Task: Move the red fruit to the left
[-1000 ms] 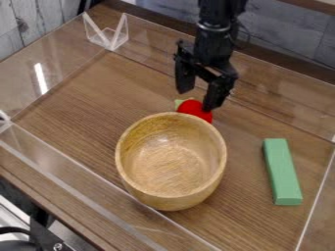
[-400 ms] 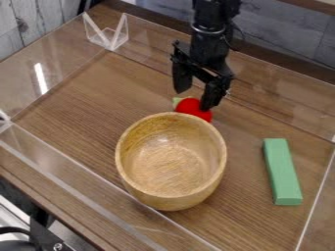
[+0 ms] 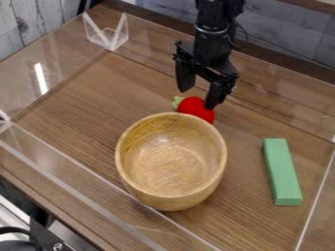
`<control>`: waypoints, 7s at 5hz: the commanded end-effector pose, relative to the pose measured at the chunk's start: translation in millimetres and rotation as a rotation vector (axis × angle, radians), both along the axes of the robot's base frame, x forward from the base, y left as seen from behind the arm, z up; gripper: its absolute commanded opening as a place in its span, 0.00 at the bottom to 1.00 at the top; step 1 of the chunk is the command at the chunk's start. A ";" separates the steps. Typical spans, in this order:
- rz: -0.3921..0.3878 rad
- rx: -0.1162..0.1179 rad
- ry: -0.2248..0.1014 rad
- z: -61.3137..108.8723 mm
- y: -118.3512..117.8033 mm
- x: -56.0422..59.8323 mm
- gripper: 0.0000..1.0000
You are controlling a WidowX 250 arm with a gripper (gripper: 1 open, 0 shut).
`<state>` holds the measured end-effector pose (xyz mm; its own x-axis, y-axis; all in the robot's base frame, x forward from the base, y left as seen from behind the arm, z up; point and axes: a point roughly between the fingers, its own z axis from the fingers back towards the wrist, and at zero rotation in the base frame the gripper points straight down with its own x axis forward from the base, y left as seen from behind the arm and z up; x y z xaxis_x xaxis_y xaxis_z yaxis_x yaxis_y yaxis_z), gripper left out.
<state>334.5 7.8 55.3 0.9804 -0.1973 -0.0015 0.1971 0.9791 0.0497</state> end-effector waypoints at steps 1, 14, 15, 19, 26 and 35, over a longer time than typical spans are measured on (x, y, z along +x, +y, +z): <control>-0.023 0.006 -0.065 20.9 8.9 -3.5 1.00; 0.006 0.003 -0.029 -4.9 27.7 0.1 1.00; -0.002 0.002 -0.023 -17.8 35.9 4.2 1.00; 0.073 -0.020 0.014 -26.4 58.6 -6.3 1.00; 0.070 0.017 0.122 -47.9 52.1 -20.3 1.00; 0.230 -0.072 -0.055 66.4 66.1 -23.3 0.00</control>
